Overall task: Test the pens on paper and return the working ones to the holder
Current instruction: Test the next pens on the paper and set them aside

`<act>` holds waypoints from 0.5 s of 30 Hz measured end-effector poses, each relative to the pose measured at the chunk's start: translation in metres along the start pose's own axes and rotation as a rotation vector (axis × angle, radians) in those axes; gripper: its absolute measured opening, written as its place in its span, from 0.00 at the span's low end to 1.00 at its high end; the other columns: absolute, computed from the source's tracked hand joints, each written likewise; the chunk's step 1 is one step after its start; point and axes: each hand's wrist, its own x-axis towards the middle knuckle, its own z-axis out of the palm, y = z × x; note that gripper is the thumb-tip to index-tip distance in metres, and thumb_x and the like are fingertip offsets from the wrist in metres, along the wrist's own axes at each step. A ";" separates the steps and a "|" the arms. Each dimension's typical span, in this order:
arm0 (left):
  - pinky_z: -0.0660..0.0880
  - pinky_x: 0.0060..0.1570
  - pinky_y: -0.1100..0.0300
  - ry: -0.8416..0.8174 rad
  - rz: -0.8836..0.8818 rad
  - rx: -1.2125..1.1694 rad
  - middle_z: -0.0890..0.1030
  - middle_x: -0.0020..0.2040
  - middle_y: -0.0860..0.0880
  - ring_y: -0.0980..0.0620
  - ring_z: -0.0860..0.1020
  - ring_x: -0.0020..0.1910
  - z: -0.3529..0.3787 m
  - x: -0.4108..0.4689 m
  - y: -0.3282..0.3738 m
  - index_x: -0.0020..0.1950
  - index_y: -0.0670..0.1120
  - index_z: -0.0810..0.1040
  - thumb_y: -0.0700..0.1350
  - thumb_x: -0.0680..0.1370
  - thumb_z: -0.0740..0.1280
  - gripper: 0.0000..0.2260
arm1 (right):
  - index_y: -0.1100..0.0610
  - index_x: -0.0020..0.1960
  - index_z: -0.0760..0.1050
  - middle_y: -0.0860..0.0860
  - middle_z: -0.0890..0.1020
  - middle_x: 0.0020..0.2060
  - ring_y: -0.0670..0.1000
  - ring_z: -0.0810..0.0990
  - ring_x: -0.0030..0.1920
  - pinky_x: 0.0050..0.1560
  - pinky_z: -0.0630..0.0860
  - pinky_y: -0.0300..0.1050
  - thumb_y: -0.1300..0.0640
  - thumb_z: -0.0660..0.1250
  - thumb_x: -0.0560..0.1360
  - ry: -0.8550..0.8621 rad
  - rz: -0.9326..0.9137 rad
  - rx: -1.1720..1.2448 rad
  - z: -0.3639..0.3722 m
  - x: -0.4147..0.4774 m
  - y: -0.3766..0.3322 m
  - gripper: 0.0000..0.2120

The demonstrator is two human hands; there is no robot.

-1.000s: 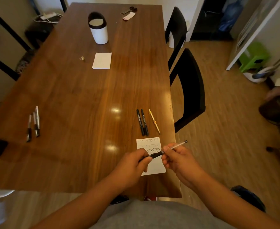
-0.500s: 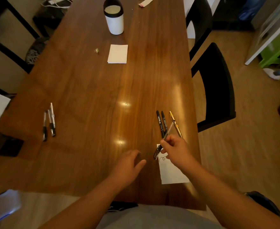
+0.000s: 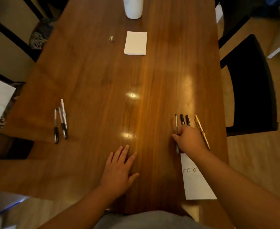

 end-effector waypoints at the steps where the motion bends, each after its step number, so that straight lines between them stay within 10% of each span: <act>1: 0.43 0.72 0.47 0.010 0.007 0.005 0.46 0.80 0.49 0.46 0.46 0.78 0.000 0.000 -0.002 0.78 0.59 0.49 0.69 0.76 0.52 0.33 | 0.53 0.42 0.75 0.50 0.78 0.34 0.51 0.79 0.35 0.40 0.82 0.52 0.50 0.69 0.76 0.001 0.003 -0.022 0.001 0.003 -0.001 0.08; 7: 0.58 0.69 0.46 0.065 0.049 -0.002 0.61 0.77 0.48 0.46 0.60 0.75 0.001 -0.001 -0.011 0.76 0.57 0.62 0.67 0.76 0.57 0.30 | 0.52 0.42 0.74 0.46 0.74 0.31 0.46 0.74 0.33 0.34 0.72 0.42 0.49 0.69 0.76 0.050 0.008 -0.078 0.009 0.008 0.003 0.09; 15: 0.55 0.71 0.45 0.074 0.041 -0.034 0.59 0.78 0.48 0.47 0.56 0.76 0.000 -0.001 -0.010 0.76 0.57 0.61 0.66 0.77 0.57 0.30 | 0.51 0.43 0.73 0.47 0.76 0.32 0.49 0.78 0.35 0.34 0.76 0.43 0.46 0.66 0.77 0.072 -0.017 -0.062 0.006 -0.003 0.005 0.09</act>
